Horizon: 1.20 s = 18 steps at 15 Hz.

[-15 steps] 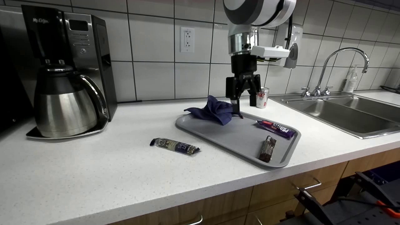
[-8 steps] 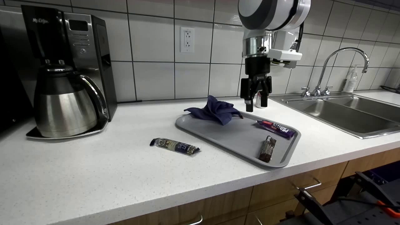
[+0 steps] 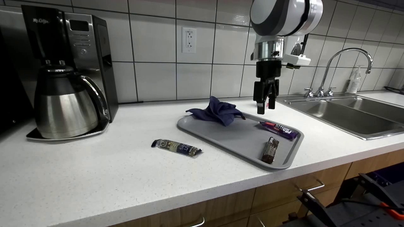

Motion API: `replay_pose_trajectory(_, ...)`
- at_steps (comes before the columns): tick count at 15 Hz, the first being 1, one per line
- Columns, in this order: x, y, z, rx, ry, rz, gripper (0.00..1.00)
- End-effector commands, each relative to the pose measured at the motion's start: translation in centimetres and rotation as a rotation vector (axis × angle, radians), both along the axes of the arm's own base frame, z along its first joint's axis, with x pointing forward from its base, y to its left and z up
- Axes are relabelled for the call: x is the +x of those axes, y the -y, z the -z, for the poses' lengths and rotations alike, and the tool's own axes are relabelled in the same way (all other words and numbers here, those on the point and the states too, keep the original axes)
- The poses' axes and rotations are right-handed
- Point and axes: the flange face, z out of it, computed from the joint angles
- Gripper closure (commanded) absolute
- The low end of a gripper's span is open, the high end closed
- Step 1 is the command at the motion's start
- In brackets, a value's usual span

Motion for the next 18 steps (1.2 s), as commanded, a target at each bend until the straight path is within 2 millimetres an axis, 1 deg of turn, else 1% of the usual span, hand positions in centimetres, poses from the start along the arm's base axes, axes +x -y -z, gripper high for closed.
replay_pose_trajectory(1, -0.3, 1.4, 0.7, 0.016, 0.018, -0.047, 0.00)
replay_pose_trajectory(7, -0.5, 2.5, 1.7, 0.003, 0.026, -0.051, 0.00)
replay_pose_trajectory(18, -0.4, 4.6, 3.8, -0.050, 0.014, 0.018, 0.00)
